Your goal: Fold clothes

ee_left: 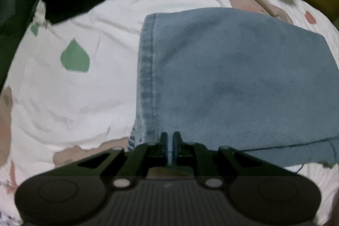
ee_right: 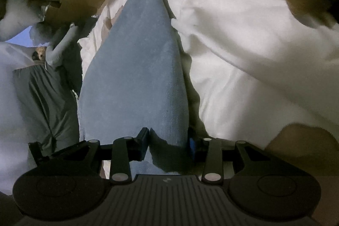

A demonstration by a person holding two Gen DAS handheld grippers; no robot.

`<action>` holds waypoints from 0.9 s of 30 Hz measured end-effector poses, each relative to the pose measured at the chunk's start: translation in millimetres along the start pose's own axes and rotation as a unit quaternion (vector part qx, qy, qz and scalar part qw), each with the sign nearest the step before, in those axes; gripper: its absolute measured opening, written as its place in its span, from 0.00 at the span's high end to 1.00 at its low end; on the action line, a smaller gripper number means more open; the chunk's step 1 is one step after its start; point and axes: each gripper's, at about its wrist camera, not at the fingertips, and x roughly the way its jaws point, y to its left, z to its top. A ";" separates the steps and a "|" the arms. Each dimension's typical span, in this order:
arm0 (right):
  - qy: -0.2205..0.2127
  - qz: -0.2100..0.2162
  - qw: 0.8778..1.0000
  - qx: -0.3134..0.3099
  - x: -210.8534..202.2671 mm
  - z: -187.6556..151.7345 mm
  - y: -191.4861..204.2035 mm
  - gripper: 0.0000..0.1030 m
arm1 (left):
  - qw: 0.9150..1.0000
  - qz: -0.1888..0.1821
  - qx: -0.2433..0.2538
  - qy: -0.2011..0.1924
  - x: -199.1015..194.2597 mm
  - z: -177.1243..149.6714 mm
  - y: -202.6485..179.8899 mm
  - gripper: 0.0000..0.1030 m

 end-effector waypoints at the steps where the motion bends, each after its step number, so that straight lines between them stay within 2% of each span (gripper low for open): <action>1: 0.000 0.002 1.000 0.002 1.6 1.8 -0.2 0.62 | 1.000 -0.003 -0.006 0.004 3.5 -1.0 2.3 0.97; 6: -0.010 0.021 1.000 0.018 1.2 7.0 -7.3 0.62 | 1.000 -0.001 0.014 0.001 14.1 -5.8 -1.2 0.97; 12: -0.026 0.087 0.994 0.068 -1.4 12.7 -22.1 0.62 | 1.000 -0.004 0.009 0.004 14.6 -4.9 -0.5 0.97; 15: -0.036 0.081 0.993 0.072 -0.6 17.3 -23.1 0.62 | 1.000 -0.004 0.010 0.005 14.7 -3.5 0.0 0.97; 17: -0.032 0.069 0.995 0.066 4.8 19.2 -24.5 0.63 | 1.000 -0.003 0.011 0.006 14.5 -3.3 -0.6 0.97; 22: -0.020 0.069 0.996 0.050 19.4 23.2 -16.9 0.63 | 1.000 0.010 0.005 0.003 4.0 0.5 -4.8 0.97; 24: -0.011 0.068 0.997 0.045 25.2 24.1 -14.4 0.63 | 1.000 0.015 0.013 -0.015 -7.7 3.7 -9.1 0.95; 26: -0.003 0.070 0.997 0.043 30.6 26.1 -12.8 0.63 | 0.999 0.019 0.016 -0.032 -19.4 7.9 -11.2 0.86; 27: 0.001 0.071 0.997 0.042 33.4 27.1 -12.0 0.63 | 0.999 0.022 0.016 -0.038 -24.3 10.2 -11.3 0.85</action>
